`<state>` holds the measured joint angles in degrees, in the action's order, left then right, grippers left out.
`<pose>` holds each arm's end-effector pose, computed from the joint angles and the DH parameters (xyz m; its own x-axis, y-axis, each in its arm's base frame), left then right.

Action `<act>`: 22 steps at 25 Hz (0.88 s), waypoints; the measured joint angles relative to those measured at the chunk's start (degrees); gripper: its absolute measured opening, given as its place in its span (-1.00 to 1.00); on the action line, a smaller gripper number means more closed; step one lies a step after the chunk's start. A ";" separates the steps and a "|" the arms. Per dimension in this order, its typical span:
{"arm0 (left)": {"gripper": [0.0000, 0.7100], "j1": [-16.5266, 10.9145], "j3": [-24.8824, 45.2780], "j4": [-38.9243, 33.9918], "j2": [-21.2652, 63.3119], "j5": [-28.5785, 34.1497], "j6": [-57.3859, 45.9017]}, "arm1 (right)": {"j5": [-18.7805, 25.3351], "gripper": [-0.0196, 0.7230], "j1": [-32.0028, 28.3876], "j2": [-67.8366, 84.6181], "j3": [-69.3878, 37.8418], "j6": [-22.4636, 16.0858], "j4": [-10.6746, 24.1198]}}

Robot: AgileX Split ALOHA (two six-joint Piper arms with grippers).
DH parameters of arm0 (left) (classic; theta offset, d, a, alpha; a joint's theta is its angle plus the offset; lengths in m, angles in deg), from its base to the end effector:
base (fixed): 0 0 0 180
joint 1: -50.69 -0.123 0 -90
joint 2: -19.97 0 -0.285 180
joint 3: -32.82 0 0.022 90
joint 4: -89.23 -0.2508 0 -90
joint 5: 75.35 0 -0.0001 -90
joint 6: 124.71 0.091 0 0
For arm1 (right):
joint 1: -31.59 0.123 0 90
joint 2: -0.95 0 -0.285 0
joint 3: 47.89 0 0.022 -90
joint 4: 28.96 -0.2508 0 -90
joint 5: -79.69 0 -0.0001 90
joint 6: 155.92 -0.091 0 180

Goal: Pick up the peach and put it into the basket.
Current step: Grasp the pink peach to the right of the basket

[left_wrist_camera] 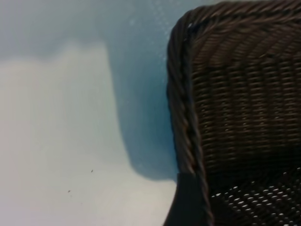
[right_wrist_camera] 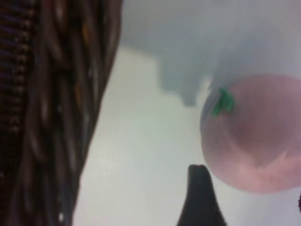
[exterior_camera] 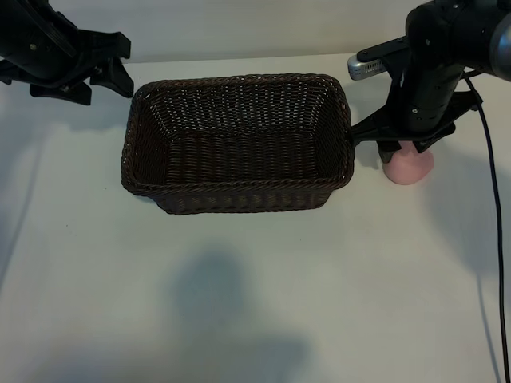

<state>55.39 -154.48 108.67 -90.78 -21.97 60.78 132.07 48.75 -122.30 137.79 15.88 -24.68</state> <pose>0.3834 -0.0559 0.2729 -0.9204 -0.0321 -0.3897 0.0886 0.9536 -0.2877 0.3882 0.1142 0.1753 -0.9638 -0.1960 -0.1807 -0.1917 0.9806 -0.0408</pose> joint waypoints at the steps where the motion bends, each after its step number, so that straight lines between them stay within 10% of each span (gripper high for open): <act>1: 0.68 0.00 0.00 -0.06 -0.65 0.16 0.00 | -0.39 0.33 0.00 0.00 0.00 -0.05 0.00; 10: 0.68 0.00 0.05 -0.12 -3.49 0.23 -0.04 | 0.60 -0.83 0.00 0.00 0.00 -0.12 1.02; 22: 0.68 0.00 -2.20 -0.12 -3.49 1.76 -0.23 | 13.76 -0.90 0.00 0.64 14.17 0.91 1.14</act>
<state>55.39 -156.68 108.55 -94.27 -20.22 60.56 145.83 48.75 -121.66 151.96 16.80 -23.54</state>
